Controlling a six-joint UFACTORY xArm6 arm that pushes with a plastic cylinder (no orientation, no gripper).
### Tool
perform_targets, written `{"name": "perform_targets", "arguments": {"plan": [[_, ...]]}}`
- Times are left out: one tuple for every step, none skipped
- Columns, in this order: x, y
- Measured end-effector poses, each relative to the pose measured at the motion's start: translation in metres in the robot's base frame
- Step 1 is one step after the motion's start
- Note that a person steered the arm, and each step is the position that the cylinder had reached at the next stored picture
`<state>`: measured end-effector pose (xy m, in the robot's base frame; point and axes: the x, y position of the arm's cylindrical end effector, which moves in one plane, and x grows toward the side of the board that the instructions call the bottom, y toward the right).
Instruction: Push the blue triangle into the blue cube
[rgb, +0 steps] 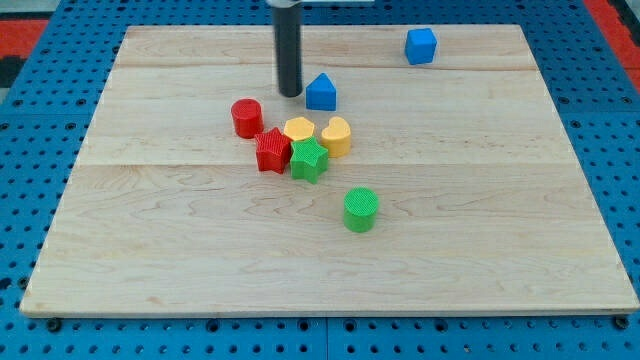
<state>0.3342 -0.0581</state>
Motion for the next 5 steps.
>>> {"name": "perform_targets", "arguments": {"plan": [[0.021,-0.03],[0.022,0.012],[0.002,0.086],[-0.014,0.122],[-0.011,0.079]]}}
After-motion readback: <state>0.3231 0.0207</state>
